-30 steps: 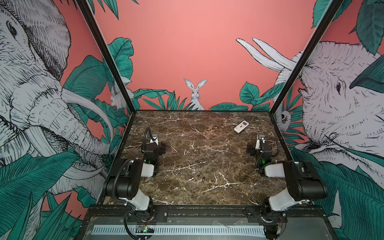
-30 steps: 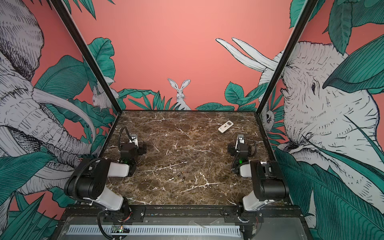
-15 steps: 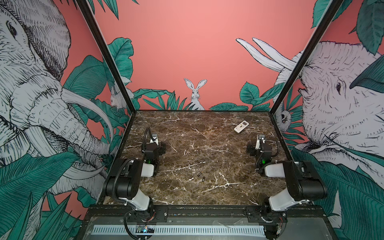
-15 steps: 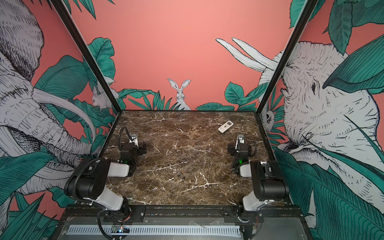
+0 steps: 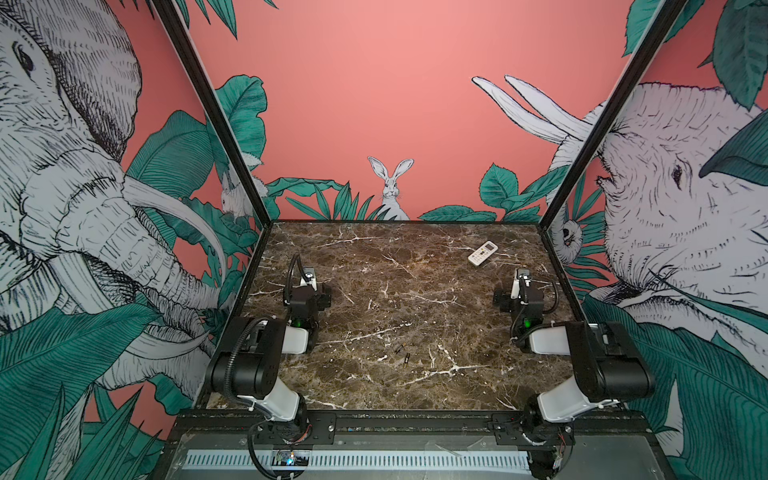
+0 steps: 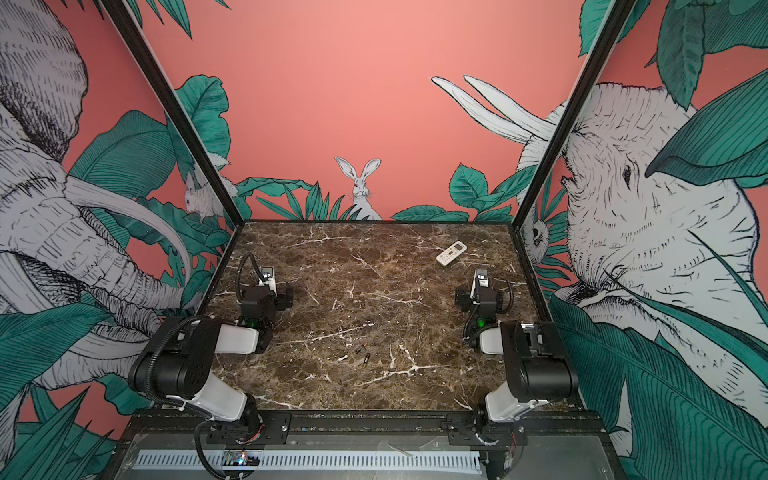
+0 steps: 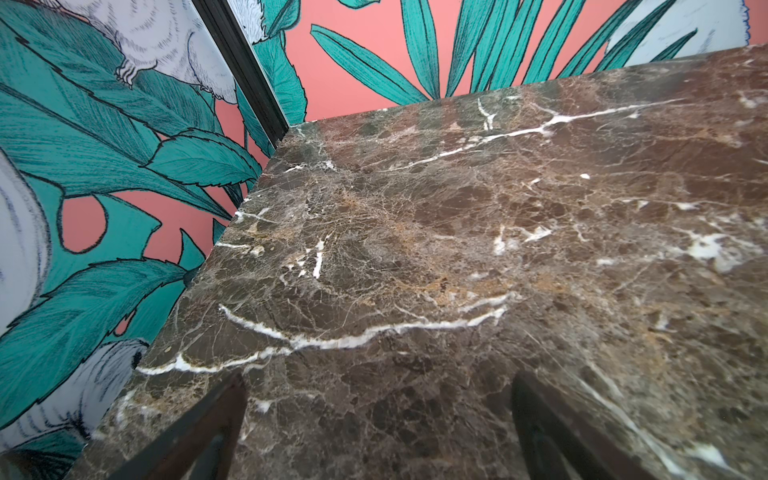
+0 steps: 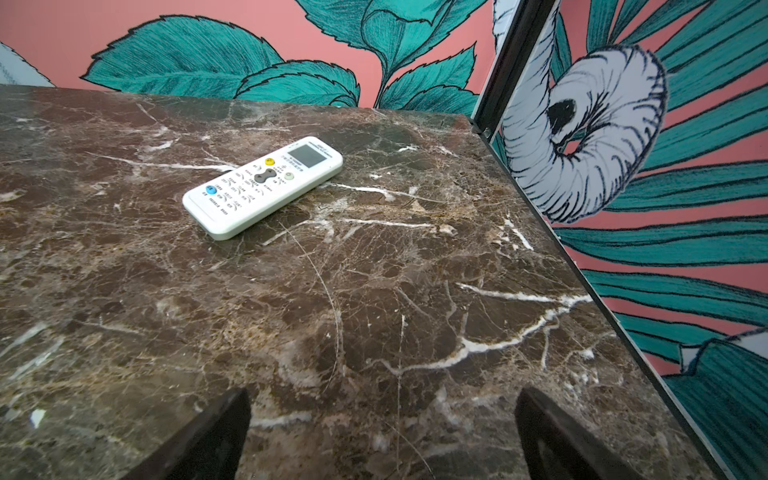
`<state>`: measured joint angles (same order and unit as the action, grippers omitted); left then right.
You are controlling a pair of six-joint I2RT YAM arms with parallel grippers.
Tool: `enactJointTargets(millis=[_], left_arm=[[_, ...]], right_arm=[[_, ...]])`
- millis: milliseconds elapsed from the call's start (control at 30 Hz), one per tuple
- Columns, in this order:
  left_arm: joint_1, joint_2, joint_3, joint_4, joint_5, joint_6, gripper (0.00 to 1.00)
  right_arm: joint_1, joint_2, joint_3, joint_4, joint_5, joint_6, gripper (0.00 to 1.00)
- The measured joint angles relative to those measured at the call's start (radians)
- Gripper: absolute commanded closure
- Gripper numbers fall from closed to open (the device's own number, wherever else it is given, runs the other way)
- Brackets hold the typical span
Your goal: Load the batteries into the remote control
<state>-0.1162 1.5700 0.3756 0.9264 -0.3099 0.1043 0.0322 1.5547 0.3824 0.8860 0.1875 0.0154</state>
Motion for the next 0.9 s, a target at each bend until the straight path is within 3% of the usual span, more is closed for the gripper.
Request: enactJointTargets(millis=[233, 433, 667, 900], left_arm=[[0.0, 0.0, 0.0, 0.0, 0.0, 0.0, 0.0], [0.0, -0.037, 0.003, -0.056, 0.006, 0.001, 0.0], [-0.003, -0.245, 0.071, -0.295, 0.002, -0.02, 0.0], [-0.09, -0.402, 0.231, -0.646, 0.07, -0.11, 0.01]], right_arm=[[0.0, -0.006, 0.0, -0.01, 0.012, 0.006, 0.01], [-0.003, -0.151, 0.017, -0.164, 0.034, 0.016, 0.01], [-0.003, -0.433, 0.1, -0.497, 0.09, 0.113, 0.01], [-0.004, -0.495, 0.283, -0.84, 0.025, 0.231, 0.01]])
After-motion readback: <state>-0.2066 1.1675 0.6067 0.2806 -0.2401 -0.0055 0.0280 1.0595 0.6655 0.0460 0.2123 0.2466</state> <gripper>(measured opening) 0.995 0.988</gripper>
